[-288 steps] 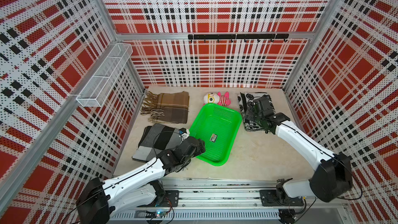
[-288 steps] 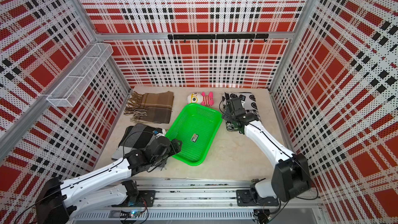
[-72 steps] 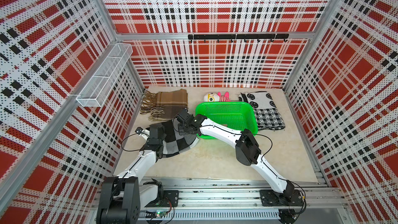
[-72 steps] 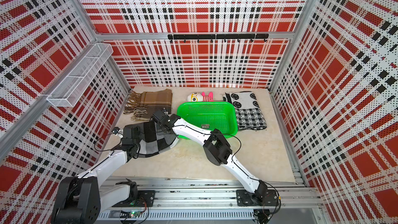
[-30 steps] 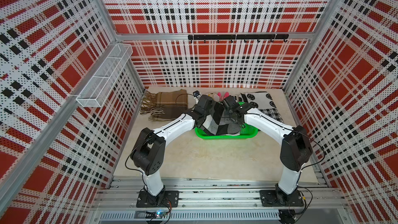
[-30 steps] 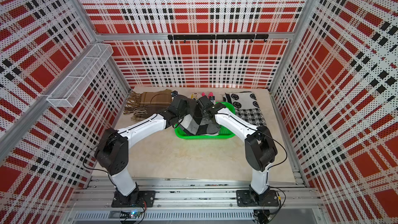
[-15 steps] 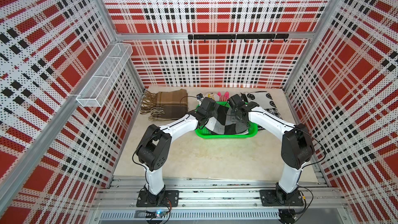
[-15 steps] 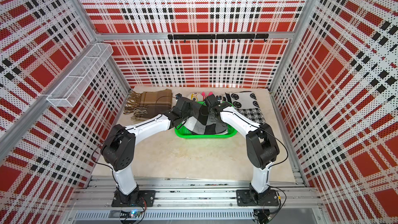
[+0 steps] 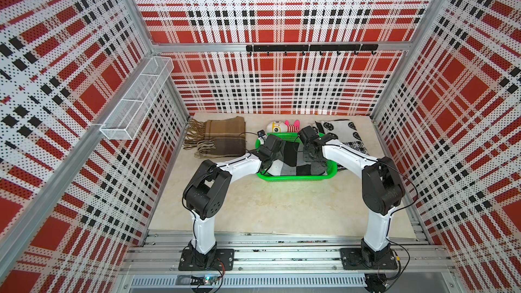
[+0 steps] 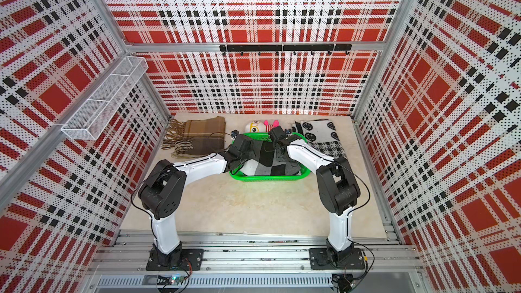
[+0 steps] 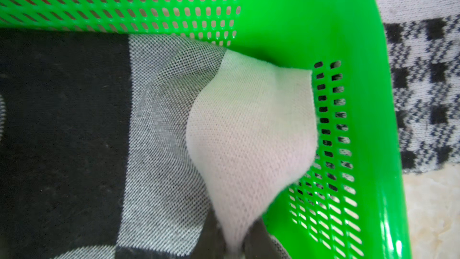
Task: Put the folded scarf in the basket
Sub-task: Place the scarf in the basket.
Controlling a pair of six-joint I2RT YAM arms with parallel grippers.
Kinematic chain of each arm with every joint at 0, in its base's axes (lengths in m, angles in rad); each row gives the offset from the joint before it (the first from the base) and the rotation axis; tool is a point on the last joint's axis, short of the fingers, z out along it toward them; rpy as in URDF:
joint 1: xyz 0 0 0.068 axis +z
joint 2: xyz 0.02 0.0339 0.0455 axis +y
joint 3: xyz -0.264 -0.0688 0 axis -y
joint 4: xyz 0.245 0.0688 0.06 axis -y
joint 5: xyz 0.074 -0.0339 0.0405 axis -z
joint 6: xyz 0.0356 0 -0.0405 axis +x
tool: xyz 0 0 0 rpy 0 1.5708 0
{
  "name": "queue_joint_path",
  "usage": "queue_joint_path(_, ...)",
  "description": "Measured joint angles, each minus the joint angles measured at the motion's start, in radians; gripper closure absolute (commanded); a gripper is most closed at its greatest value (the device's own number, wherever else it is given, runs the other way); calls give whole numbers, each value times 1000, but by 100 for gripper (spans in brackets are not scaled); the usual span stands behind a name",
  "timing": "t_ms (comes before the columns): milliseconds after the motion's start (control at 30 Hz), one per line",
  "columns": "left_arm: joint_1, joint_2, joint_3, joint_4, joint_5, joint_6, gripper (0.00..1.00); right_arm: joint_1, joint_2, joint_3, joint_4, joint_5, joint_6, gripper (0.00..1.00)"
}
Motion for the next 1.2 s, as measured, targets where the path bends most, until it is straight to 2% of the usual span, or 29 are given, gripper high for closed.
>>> queue_joint_path(667,-4,-42,-86,23,-72,-42,99,-6,27,-10,7,8,14,99)
queue_joint_path(733,-4,-42,-87,24,-74,-45,99,-6,27,-10,7,9,17,90)
queue_joint_path(800,-4,-44,-89,26,-74,-46,94,-6,27,-10,6,11,21,74)
queue_joint_path(833,-4,-48,-94,27,-74,-47,89,-6,27,-10,6,13,24,62)
queue_joint_path(900,-6,-60,-106,29,-77,-48,73,-7,27,-10,3,26,29,42)
queue_joint_path(967,-10,-80,-121,28,-86,-55,61,-10,20,-10,-1,35,29,33)
queue_joint_path(1100,-13,-166,-142,26,-108,-48,51,-12,-38,-11,-9,43,37,30)
queue_joint_path(1200,-14,-242,-145,31,-117,-46,50,-12,-103,-11,-9,43,38,30)
